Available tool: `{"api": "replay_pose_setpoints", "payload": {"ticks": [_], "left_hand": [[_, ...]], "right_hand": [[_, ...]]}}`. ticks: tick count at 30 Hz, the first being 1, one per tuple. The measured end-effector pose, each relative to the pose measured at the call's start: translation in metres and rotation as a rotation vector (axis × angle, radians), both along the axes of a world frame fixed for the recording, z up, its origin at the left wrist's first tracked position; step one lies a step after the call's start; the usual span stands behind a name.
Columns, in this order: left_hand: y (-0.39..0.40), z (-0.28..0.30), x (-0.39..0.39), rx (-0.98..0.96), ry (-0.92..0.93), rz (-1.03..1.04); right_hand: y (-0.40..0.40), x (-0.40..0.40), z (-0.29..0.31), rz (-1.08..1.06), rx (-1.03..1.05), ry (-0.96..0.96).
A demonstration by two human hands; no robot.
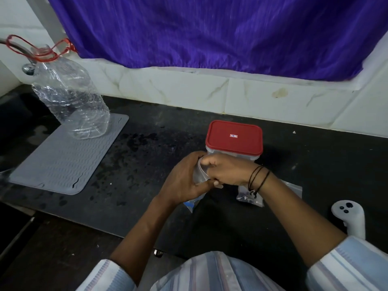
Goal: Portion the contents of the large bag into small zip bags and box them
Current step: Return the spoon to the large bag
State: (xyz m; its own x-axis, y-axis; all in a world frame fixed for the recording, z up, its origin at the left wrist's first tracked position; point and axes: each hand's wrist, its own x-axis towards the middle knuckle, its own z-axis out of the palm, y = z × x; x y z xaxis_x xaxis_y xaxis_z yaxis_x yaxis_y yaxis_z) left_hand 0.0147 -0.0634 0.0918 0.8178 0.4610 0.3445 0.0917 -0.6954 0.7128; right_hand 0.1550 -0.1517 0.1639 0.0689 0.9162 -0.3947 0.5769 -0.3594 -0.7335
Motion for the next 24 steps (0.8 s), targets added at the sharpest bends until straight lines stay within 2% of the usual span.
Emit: {"api": "replay_pose_setpoints", "payload": {"ticks": [3, 5, 6, 8, 9, 11, 13, 14, 18, 21, 24], "left_hand": [[0.002, -0.005, -0.005, 0.06, 0.025, 0.043], [0.007, -0.007, -0.008, 0.064, 0.006, 0.132], [0.01, -0.007, -0.01, 0.038, -0.005, 0.22], [0.016, -0.005, -0.015, -0.086, -0.007, 0.435], [0.019, -0.006, -0.017, -0.165, 0.013, 0.523], [0.024, -0.009, -0.021, -0.3, 0.141, 0.642], [0.028, -0.019, -0.024, -0.465, 0.294, 0.687], [0.03, -0.025, -0.025, -0.556, 0.356, 0.683], [0.041, -0.075, -0.021, -0.581, 0.51, 0.593], [0.018, -0.04, -0.017, -0.59, 0.545, 0.589], [0.013, -0.032, -0.015, -0.577, 0.625, 0.641]], "right_hand": [[0.002, -0.002, -0.005, -0.009, 0.048, 0.101], [-0.001, -0.006, -0.005, -0.12, 0.187, 0.152], [-0.003, -0.006, -0.01, -0.211, 0.293, 0.101], [-0.009, 0.001, -0.029, -0.343, 0.449, -0.166], [-0.014, 0.005, -0.043, -0.357, 0.433, -0.316], [-0.025, 0.01, -0.069, -0.32, 0.207, -0.46], [-0.032, 0.009, -0.087, -0.28, 0.01, -0.407], [-0.034, 0.005, -0.093, -0.276, -0.02, -0.367], [-0.029, -0.006, -0.106, -0.308, 0.033, -0.303], [-0.021, -0.01, -0.109, -0.374, 0.098, -0.209], [-0.018, -0.011, -0.112, -0.391, 0.19, -0.292]]}}
